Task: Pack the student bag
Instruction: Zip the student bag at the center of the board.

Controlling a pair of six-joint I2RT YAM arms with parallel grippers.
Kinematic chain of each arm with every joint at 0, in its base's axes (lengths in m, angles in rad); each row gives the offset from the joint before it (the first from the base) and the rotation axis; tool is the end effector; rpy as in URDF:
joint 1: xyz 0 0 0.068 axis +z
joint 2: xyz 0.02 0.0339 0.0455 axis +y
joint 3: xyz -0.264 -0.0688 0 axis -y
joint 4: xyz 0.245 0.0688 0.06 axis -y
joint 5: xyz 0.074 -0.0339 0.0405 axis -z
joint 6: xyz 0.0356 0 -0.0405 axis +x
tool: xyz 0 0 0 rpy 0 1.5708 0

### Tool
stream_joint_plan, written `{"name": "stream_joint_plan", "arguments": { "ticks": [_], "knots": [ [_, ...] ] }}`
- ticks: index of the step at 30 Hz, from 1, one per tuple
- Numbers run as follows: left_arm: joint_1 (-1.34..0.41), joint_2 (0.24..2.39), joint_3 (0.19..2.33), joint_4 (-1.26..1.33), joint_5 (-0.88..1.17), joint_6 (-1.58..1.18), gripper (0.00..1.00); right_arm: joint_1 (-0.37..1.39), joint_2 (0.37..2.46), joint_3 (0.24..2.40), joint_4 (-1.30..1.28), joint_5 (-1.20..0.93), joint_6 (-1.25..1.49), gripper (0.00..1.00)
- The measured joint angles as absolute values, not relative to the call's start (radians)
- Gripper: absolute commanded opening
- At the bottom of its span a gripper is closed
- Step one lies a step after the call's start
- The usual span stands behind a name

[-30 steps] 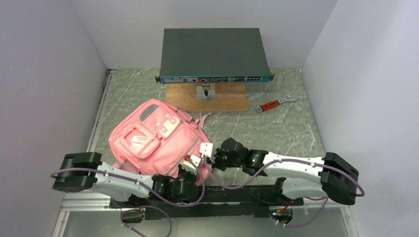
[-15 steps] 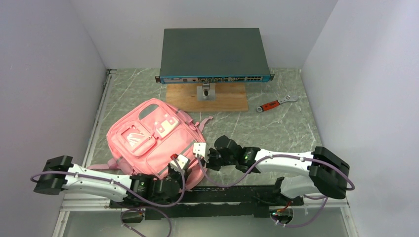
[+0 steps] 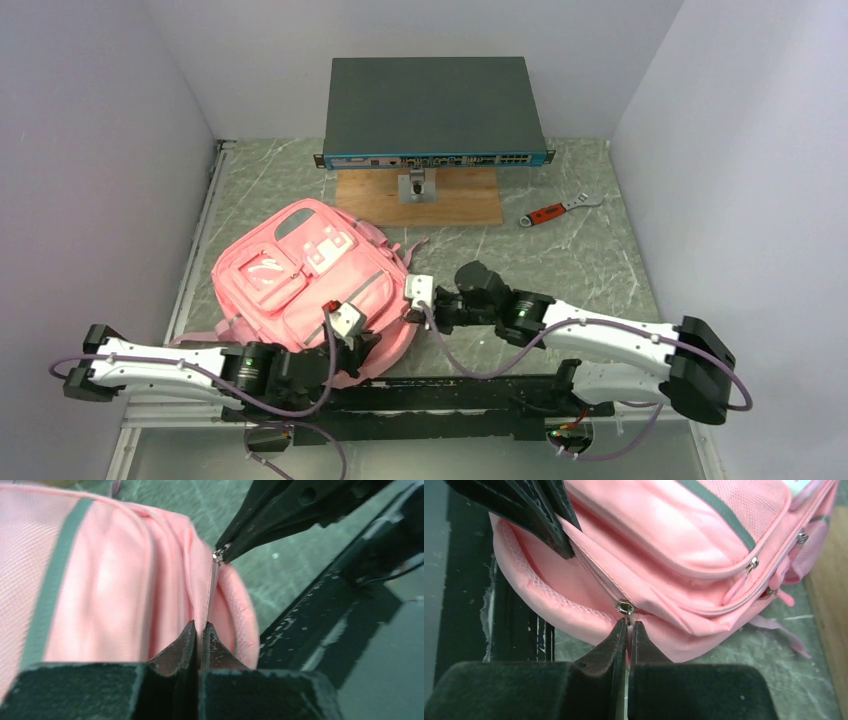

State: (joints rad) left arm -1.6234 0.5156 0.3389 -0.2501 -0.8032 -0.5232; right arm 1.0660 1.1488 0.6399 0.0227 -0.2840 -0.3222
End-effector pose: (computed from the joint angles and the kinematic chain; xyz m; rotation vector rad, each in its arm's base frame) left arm 0.0186 -0.1331 0.2188 0.5360 1.8417 -0.6718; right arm 0.1125 0.2243 0.2368 -1.4921 1.5082 0.7443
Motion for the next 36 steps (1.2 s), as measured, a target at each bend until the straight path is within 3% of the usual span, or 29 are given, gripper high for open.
{"name": "stream_joint_plan", "arguments": {
  "ticks": [9,21,26,30,34,35,36],
  "knots": [
    [-1.622,0.478,0.631,-0.564,-0.701,-0.444,0.00,0.988,1.082,0.751,-0.052,-0.455,-0.374,0.00],
    [-1.618,0.435,0.844,-0.831,-0.649,-0.405,0.00,0.896,1.138,0.900,-0.154,-0.666,-0.472,0.00],
    [-1.627,0.303,0.955,-1.053,-0.594,-0.386,0.00,0.731,1.078,0.821,-0.241,-0.522,-0.477,0.00],
    [-1.629,0.258,1.070,-1.171,-0.588,-0.364,0.00,0.717,1.098,0.788,-0.237,-0.517,-0.441,0.01],
    [-1.629,0.258,1.092,-1.196,-0.563,-0.325,0.00,0.725,1.113,0.788,-0.077,-0.555,-0.199,0.42],
    [-1.629,0.257,1.090,-1.195,-0.551,-0.313,0.00,0.726,1.119,0.789,-0.018,-0.571,-0.101,0.48],
    [-1.629,0.252,1.088,-1.193,-0.545,-0.305,0.00,0.729,1.124,0.788,0.044,-0.590,0.000,0.47]
  ]
}}
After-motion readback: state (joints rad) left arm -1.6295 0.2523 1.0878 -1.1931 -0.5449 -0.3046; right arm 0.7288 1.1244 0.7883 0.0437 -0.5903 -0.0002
